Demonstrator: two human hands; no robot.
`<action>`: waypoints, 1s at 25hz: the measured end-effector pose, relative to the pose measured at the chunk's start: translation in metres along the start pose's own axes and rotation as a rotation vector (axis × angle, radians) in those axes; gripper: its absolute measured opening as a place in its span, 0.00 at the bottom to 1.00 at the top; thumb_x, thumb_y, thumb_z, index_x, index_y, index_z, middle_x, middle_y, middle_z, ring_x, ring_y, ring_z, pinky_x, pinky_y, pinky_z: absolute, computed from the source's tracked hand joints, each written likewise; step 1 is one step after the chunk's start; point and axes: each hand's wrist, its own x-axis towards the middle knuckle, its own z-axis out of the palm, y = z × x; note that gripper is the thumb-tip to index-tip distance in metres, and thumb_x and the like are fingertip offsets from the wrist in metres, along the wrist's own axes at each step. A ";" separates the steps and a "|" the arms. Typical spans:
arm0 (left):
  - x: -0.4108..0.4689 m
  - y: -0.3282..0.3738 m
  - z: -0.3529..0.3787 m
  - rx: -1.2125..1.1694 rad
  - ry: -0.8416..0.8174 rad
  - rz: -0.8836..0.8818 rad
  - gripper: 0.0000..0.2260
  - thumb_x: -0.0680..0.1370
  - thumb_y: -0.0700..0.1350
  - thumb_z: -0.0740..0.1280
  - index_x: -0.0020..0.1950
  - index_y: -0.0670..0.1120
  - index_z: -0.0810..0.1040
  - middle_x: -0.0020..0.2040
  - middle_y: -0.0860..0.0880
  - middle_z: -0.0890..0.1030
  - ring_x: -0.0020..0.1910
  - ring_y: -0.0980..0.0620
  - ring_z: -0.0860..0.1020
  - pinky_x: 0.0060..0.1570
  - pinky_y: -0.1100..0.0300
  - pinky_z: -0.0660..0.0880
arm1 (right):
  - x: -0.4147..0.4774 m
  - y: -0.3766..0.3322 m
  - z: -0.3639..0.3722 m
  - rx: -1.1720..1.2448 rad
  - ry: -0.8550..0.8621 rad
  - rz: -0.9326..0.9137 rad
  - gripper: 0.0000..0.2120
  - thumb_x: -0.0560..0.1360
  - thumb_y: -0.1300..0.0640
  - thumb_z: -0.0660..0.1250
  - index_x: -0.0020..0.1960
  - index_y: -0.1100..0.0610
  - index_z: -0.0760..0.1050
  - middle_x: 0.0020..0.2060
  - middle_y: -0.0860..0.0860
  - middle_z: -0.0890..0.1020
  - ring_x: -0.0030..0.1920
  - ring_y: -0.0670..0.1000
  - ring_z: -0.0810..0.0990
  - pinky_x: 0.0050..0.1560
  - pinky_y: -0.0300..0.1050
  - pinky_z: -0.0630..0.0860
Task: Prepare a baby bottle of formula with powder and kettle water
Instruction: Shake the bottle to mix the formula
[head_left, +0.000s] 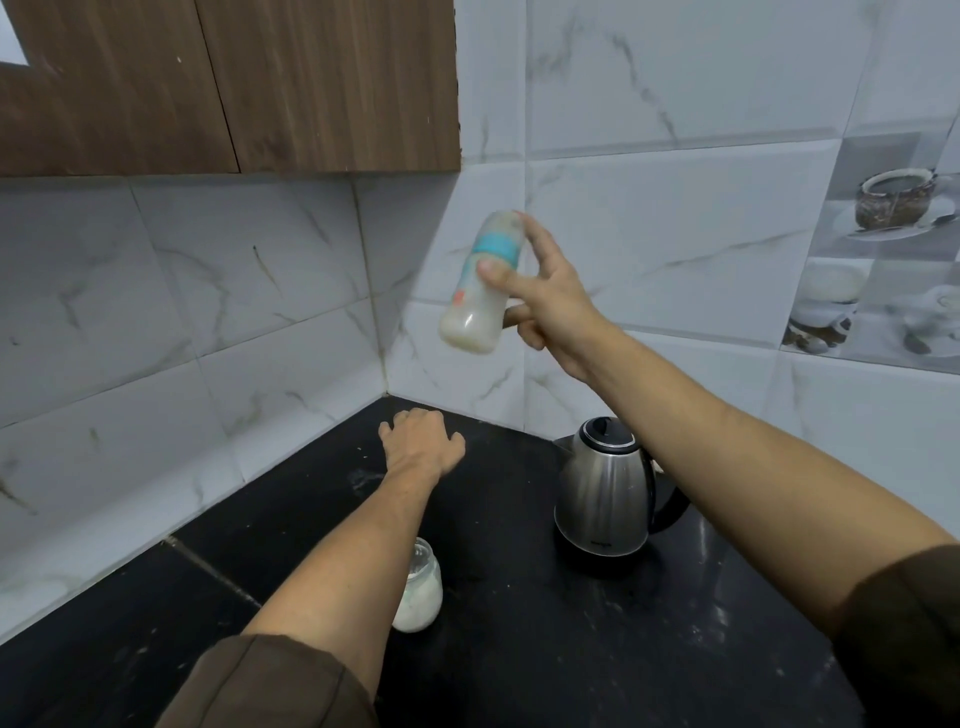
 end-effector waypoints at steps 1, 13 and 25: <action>0.000 0.001 0.000 0.000 0.004 0.005 0.21 0.81 0.57 0.64 0.67 0.46 0.80 0.65 0.44 0.80 0.68 0.43 0.74 0.73 0.40 0.66 | -0.003 0.004 0.000 -0.066 -0.089 -0.022 0.37 0.78 0.51 0.76 0.80 0.39 0.60 0.56 0.57 0.85 0.37 0.55 0.86 0.20 0.38 0.63; -0.001 0.001 -0.001 -0.003 -0.001 -0.004 0.22 0.80 0.57 0.64 0.69 0.46 0.80 0.67 0.44 0.79 0.70 0.43 0.73 0.74 0.40 0.66 | 0.001 0.012 -0.004 0.021 0.153 -0.086 0.38 0.77 0.49 0.76 0.80 0.38 0.60 0.59 0.56 0.85 0.38 0.52 0.87 0.22 0.40 0.65; 0.006 -0.001 -0.002 0.023 0.016 -0.012 0.21 0.80 0.57 0.64 0.67 0.46 0.81 0.66 0.45 0.80 0.69 0.43 0.74 0.73 0.41 0.67 | 0.015 0.008 -0.006 0.501 0.240 0.311 0.19 0.79 0.45 0.72 0.64 0.53 0.76 0.56 0.59 0.85 0.39 0.57 0.89 0.17 0.34 0.59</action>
